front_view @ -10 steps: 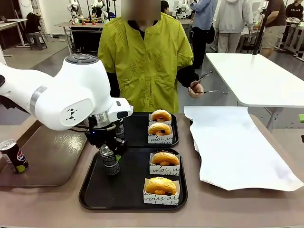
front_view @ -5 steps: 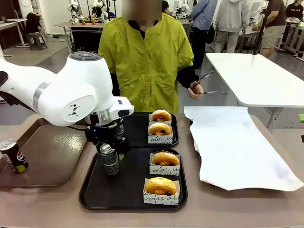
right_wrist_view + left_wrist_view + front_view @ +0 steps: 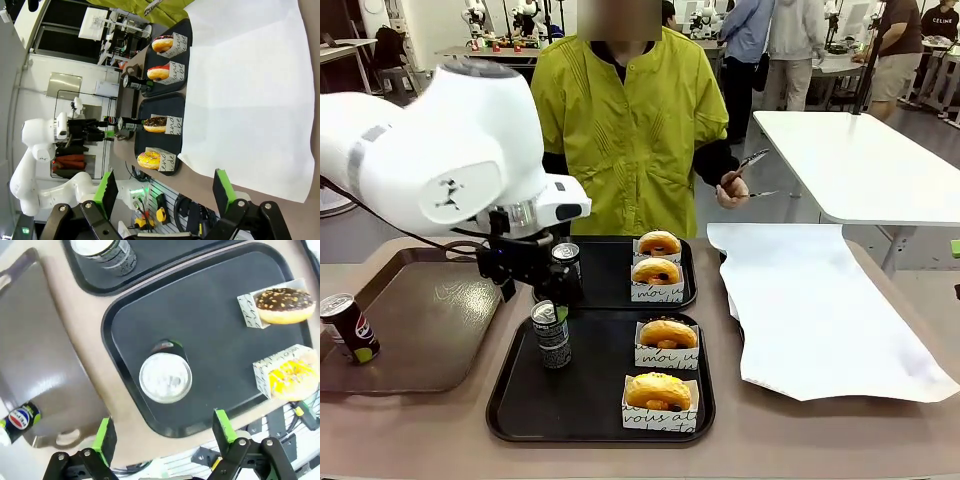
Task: Set up donuts and drinks on trays.
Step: Pick up one Pepsi coke from the Handle tray and place it on the Flat Tray without a Pepsi coke.
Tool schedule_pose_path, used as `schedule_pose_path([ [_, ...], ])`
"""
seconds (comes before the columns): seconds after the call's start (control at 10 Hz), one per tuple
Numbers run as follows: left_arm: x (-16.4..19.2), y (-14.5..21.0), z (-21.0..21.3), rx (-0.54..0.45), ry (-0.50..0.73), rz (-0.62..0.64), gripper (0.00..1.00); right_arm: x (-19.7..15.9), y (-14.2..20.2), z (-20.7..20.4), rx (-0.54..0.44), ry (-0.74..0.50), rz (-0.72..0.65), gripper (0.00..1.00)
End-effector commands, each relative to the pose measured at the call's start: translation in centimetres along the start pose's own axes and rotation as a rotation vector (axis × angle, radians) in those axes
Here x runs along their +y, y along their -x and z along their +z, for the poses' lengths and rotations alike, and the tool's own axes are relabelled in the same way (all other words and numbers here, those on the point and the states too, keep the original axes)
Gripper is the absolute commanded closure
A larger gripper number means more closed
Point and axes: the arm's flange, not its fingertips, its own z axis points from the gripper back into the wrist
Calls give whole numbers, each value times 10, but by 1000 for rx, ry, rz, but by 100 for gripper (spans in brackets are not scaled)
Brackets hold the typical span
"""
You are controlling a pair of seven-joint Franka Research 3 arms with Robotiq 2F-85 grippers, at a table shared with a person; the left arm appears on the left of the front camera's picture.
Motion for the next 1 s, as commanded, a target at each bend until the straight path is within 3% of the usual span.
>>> schedule_pose_path([
  [0.0,-1,16,30,-25,41,114,0,0,-1,-1,-4,-2,2,0],
  [0.2,4,20,46,-30,12,210,0,0,-1,-1,-4,-2,2,0],
  [0.3,0,13,37,-28,27,87,0,0,-1,-1,-4,-2,2,0],
  [0.9,0,15,36,-11,26,104,0,0,-1,-1,-4,-2,2,0],
])
